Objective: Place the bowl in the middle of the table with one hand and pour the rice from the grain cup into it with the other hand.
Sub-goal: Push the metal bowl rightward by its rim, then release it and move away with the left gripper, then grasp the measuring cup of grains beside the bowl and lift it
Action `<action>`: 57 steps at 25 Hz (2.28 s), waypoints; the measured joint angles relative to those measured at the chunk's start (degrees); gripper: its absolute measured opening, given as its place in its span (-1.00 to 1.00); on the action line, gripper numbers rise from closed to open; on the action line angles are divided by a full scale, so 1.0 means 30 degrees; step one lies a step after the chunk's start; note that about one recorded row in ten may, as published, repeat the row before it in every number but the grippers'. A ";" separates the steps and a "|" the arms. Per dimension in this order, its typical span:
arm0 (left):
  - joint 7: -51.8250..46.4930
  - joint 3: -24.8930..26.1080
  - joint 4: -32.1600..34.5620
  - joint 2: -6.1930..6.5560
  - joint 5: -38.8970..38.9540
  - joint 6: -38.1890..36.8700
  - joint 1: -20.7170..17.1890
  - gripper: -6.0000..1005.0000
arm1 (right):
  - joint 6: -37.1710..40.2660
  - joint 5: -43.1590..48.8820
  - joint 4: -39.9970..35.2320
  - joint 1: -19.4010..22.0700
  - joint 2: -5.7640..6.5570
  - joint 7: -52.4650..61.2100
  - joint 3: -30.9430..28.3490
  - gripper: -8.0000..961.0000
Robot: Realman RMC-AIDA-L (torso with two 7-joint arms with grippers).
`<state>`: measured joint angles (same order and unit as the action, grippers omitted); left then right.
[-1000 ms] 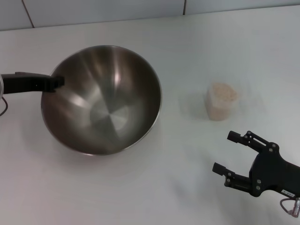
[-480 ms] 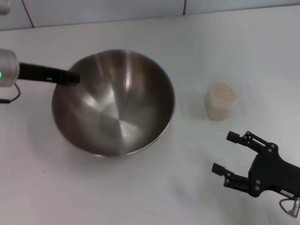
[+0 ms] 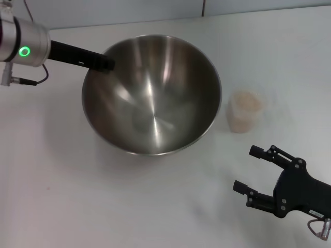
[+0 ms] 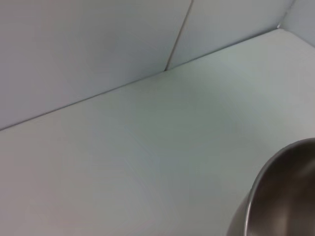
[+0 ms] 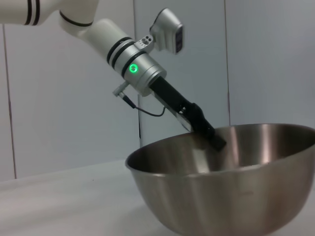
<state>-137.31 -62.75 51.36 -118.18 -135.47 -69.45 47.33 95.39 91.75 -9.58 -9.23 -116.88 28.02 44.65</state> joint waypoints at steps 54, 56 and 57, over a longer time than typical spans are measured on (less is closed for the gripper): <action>1.0843 -0.2369 0.9494 -0.0065 0.5842 -0.3936 -1.0465 0.71 | -0.3871 -0.0126 0.0574 0.0426 -0.0739 0.0038 -0.8093 0.73; 1.0840 -0.2505 0.9455 -0.0087 0.5842 -0.3914 -1.0414 0.71 | -0.4607 -0.0147 0.0774 0.0154 -0.0760 0.0039 -0.8454 0.73; 1.0840 -0.2505 0.9455 -0.0087 0.5842 -0.3914 -1.0414 0.71 | -0.4985 -0.0154 0.0815 -0.0003 -0.0773 0.0038 -0.8591 0.73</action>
<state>-104.79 -70.27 79.73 -118.44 -117.95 -81.19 16.08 80.44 91.29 -7.13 -9.24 -119.20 28.14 18.88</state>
